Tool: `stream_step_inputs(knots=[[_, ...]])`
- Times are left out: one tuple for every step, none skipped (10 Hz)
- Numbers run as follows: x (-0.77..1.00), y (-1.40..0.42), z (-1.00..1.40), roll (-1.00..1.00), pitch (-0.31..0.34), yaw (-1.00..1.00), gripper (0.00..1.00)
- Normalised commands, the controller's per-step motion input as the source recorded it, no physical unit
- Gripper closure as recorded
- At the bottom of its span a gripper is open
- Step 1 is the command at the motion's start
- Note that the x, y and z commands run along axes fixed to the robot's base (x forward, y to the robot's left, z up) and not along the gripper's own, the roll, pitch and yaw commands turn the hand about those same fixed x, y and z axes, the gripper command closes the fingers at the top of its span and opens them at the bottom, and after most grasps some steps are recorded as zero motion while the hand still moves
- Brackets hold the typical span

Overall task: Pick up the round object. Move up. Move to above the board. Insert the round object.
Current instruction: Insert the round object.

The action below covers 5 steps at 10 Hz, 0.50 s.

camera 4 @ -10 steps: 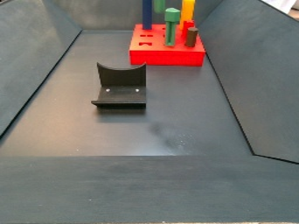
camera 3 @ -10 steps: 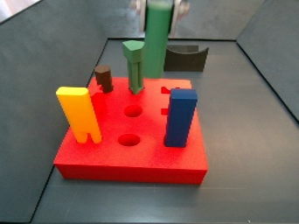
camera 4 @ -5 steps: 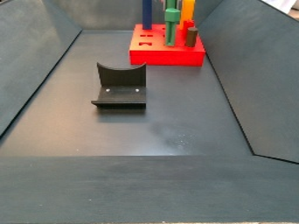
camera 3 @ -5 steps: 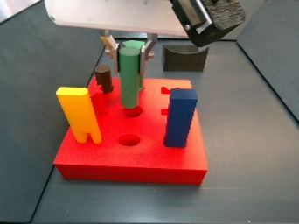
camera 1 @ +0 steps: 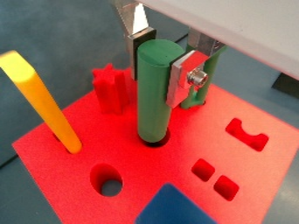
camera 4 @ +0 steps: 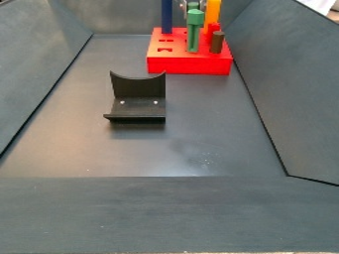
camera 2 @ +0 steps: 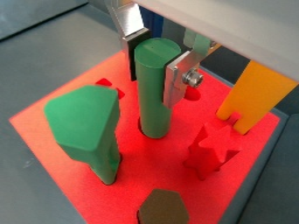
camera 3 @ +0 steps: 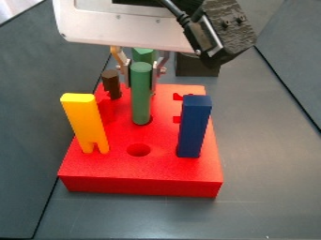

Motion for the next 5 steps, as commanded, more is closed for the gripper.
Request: stream_step_inputs(knots=[[0.22,0.03,-0.26,0.0,0.0,-0.01,1.0],[0.2,0.0,-0.37,0.0,0.0,-0.01,1.0],[0.0,-0.17,-0.81,0.12,-0.194,0.0,1.0],[0.0,-0.25,-0.74,0.19,-0.203,0.0,1.0],[0.0,-0.03,-0.34,0.02,-0.267,0.0,1.0]])
